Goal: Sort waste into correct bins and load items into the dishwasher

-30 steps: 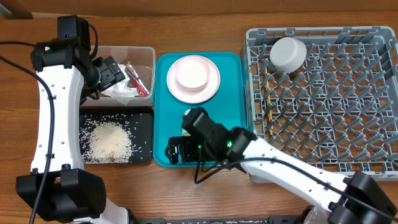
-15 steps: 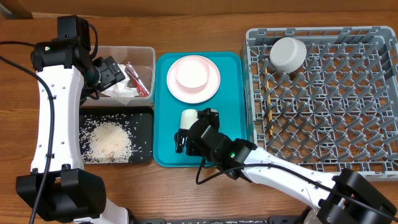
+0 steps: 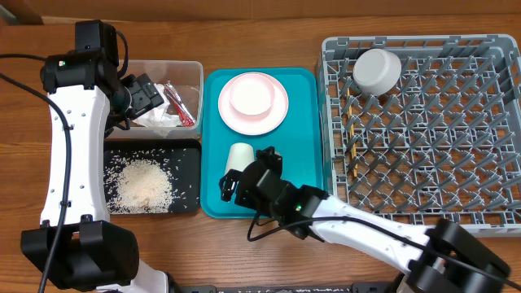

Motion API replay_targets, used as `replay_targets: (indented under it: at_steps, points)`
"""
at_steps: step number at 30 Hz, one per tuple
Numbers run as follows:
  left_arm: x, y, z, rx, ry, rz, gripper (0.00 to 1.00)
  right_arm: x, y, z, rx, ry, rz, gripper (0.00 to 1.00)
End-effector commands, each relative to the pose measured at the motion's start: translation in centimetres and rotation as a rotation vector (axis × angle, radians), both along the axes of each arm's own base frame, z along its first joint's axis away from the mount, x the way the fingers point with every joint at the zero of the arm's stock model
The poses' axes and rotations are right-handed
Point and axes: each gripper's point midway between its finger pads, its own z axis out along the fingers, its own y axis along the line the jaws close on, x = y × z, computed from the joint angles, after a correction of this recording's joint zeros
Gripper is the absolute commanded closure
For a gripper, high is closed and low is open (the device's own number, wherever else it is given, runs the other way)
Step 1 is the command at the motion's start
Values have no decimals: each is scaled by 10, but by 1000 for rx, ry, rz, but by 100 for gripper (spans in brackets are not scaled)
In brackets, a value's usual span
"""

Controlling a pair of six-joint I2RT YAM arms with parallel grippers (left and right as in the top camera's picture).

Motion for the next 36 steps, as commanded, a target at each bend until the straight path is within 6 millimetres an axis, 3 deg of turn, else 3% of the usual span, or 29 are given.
replay_targets:
  at_steps: [1, 5, 10, 24, 29, 36]
  points:
    - [3, 2, 8, 6, -26, 3, 0, -6, 11, -23, 8, 45, -16, 0]
    - [3, 2, 8, 6, -26, 3, 0, 4, 37, -32, 82, -6, 7, 0]
    - [3, 2, 8, 6, -26, 3, 0, 13, 51, -15, 165, -61, 12, 0]
    - [3, 2, 8, 6, -26, 3, 0, 59, 18, -11, 47, -239, -108, 0]
    - [3, 2, 8, 6, -26, 4, 0, 40, 37, -10, 151, -125, 23, 0]
    - [3, 2, 8, 6, -26, 3, 0, 1, 73, 17, 364, -11, 247, 4]
